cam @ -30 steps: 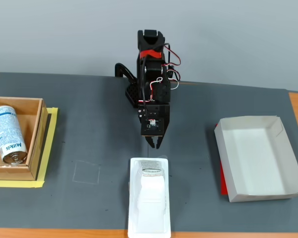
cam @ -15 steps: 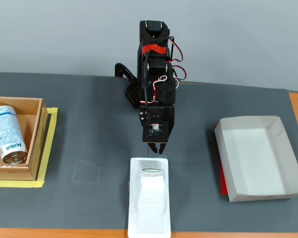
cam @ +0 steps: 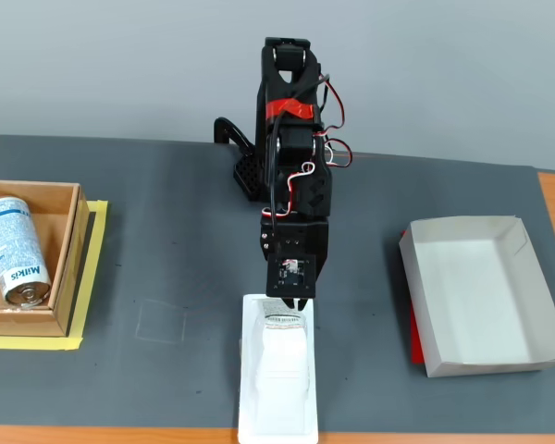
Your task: Pick the sandwich and put it in the gray box
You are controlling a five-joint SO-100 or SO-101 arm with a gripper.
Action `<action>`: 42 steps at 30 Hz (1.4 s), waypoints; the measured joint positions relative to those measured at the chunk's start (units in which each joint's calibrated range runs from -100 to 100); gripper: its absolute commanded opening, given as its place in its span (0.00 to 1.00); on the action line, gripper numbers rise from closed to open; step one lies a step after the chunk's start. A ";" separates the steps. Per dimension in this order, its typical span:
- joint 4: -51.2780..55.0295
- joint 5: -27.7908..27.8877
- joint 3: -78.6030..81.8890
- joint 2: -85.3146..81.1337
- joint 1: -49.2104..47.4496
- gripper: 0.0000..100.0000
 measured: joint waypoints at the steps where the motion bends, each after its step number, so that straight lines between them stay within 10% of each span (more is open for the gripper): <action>1: 0.00 0.00 -0.27 0.68 0.00 0.02; 7: 0.00 0.00 -0.54 3.14 0.96 0.04; 16: 0.00 0.24 -0.54 3.14 1.03 0.34; 42: -0.69 0.24 -0.72 8.24 -3.68 0.35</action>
